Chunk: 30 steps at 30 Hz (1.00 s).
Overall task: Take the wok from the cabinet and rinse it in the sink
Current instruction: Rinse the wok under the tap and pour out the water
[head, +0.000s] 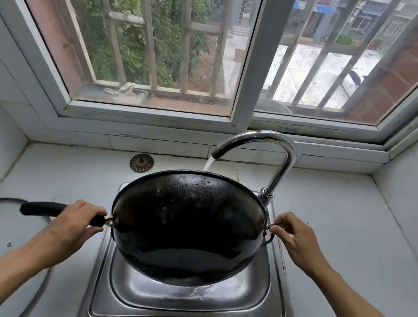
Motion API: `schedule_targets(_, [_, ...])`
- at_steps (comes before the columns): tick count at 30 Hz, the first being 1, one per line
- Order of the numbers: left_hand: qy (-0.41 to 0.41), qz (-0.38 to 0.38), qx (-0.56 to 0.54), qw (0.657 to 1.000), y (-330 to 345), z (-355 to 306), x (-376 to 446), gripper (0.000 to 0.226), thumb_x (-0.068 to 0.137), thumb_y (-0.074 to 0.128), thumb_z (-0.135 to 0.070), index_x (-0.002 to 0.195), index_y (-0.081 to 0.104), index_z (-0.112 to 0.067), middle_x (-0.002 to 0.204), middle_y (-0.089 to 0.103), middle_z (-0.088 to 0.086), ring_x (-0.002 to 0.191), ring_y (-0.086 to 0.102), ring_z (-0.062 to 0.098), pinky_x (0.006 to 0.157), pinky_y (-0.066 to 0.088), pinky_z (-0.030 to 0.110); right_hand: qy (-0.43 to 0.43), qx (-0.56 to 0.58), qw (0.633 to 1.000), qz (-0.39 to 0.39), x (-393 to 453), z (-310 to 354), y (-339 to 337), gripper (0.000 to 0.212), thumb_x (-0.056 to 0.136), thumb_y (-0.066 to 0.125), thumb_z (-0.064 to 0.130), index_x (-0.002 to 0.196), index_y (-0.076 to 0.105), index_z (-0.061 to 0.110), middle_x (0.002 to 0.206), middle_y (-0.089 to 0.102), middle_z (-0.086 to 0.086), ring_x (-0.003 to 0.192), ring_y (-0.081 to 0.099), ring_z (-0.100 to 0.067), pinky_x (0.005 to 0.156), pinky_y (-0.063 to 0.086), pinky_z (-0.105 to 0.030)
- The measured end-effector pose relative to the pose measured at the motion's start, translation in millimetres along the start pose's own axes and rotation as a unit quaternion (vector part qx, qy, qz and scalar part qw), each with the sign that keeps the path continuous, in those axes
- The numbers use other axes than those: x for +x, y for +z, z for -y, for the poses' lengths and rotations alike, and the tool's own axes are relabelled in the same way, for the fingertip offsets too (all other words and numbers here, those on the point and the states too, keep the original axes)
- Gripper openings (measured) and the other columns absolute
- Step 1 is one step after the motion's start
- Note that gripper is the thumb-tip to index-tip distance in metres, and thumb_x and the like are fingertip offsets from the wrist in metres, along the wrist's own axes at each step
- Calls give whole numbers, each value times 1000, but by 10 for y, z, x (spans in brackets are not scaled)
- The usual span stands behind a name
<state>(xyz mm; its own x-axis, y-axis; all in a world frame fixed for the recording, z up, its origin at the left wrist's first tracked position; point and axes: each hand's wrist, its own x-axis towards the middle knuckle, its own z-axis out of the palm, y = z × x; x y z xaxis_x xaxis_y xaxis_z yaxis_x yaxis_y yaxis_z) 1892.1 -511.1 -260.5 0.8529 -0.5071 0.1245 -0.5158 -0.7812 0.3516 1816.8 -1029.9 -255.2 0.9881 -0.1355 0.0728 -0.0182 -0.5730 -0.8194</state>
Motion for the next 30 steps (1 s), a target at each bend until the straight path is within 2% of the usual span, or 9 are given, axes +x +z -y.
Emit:
schedule_targets(4, [-3,4,-10,1000,73,57,49,35,77,75,-11,108,59,-17,94,55,-7,89,51,13,81,45,30,17,3,1000,3,84,-43,51,58,68,53,83,85,60,28,74,66,-1,71,59,-20,64,46,-19])
schedule_targets(7, [27,7,14,1000,118,77,123,27,83,68,-19,108,56,-19,95,55,-10,89,51,16,79,47,33,29,2,1000,3,135,-87,53,58,66,50,86,84,60,31,77,68,1,74,63,-15,67,48,-20])
schedule_targets(9, [39,11,34,999,144,101,154,24,87,57,-32,107,55,-19,96,56,-8,89,50,15,78,46,31,36,-9,999,4,150,-115,61,46,71,54,78,83,60,34,77,69,3,75,63,-12,67,48,-19])
schedule_targets(11, [59,14,53,997,179,125,165,28,90,47,-37,108,54,-17,100,57,-5,89,50,16,79,44,31,50,-19,999,10,167,-136,75,28,75,58,62,81,60,34,76,69,7,75,63,-11,66,46,-16])
schedule_targets(15, [95,-14,87,992,228,97,179,30,93,45,-30,111,56,-9,102,59,3,90,54,21,80,44,33,75,-22,997,17,198,-191,92,29,75,61,55,83,62,27,76,70,5,75,65,-11,68,47,-18])
schedule_targets(18, [99,-25,94,990,253,111,222,31,93,43,-28,112,57,-7,103,60,5,91,55,22,81,44,34,94,-35,995,22,247,-240,102,14,84,67,41,83,63,27,77,71,4,79,67,-14,70,49,-21])
schedule_targets(26, [97,0,88,991,320,190,317,31,92,42,-28,115,55,-11,105,57,1,90,54,20,80,49,35,128,-45,991,19,374,-257,138,20,84,65,46,82,64,26,77,70,3,77,67,-14,71,50,-25])
schedule_targets(30, [100,-3,75,992,347,192,342,31,93,43,-29,115,55,-11,104,58,2,90,55,21,79,48,36,147,-37,988,13,377,-280,137,16,87,67,40,81,65,25,78,70,1,79,67,-18,70,49,-25])
